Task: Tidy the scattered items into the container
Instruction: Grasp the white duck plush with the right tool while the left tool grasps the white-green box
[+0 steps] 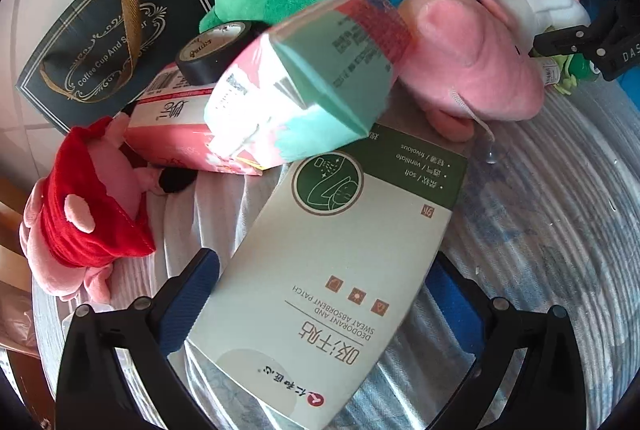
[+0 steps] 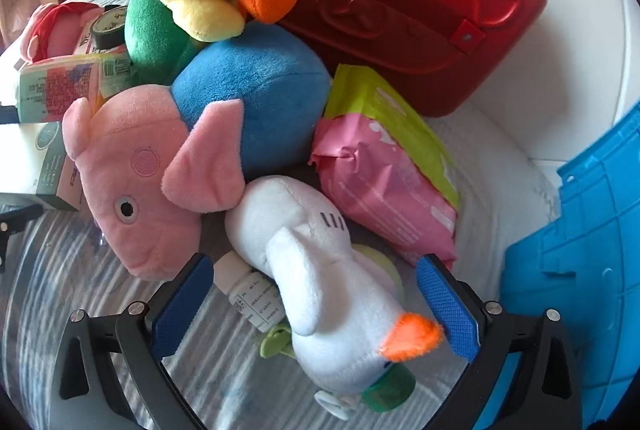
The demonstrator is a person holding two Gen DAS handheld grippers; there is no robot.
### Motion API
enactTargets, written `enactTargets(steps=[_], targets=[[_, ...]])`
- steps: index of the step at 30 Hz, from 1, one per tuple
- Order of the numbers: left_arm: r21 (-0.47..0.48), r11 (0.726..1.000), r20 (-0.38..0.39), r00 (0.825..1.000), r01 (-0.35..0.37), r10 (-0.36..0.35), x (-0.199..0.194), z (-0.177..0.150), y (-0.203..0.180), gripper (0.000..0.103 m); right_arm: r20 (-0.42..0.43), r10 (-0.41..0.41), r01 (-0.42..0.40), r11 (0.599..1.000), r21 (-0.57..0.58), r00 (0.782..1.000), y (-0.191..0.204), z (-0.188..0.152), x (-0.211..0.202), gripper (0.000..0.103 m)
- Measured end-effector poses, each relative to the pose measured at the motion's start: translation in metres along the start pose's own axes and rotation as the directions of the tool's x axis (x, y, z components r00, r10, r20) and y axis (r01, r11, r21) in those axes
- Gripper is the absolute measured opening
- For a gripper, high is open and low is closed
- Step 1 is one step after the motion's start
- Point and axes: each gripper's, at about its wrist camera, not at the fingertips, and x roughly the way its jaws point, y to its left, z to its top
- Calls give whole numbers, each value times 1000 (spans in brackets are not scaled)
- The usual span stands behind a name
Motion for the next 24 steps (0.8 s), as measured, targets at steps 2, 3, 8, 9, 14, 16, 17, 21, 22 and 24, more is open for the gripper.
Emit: enactTargets(steps=[2,3,8,9,14,16,17,21,22,24], targets=[[-16,1000,5,1000,20,-20,-3,-1,-1,100,-11,22,-21,999,24,1000,-4,1,2,82],[-31,999,7,1000,29,-28,-5,-2,-1,98,-21,33,-32,999,32,999,-5,0,3,76],[-131,989,24,997,73,-71,-20,-11,-2,87,-25,79,-78,996,43,997,-1,-9,-2,44],[-151,985,31,996,82,-78,-23,-14,-3,86,-25,84,-83,995,48,996,1,-11,-5,41],[-241,964,34,994,111,-106,-38,-34,-11,83,-19,98,-96,991,90,995,7,-25,-18,38],[-259,958,25,993,120,-117,-43,-44,-18,83,-23,112,-109,986,124,993,6,-35,-25,37],[-271,955,21,992,124,-123,-45,-48,-19,83,-24,121,-116,983,143,992,7,-40,-28,37],[-301,946,3,993,117,-122,-56,-66,-25,83,-24,146,-139,972,190,989,15,-64,-47,37],[-299,948,-4,993,108,-114,-59,-71,-29,83,-25,150,-143,970,195,988,18,-70,-53,37],[-285,956,-16,996,77,-85,-65,-77,-35,83,-28,154,-145,969,200,988,25,-81,-65,37]])
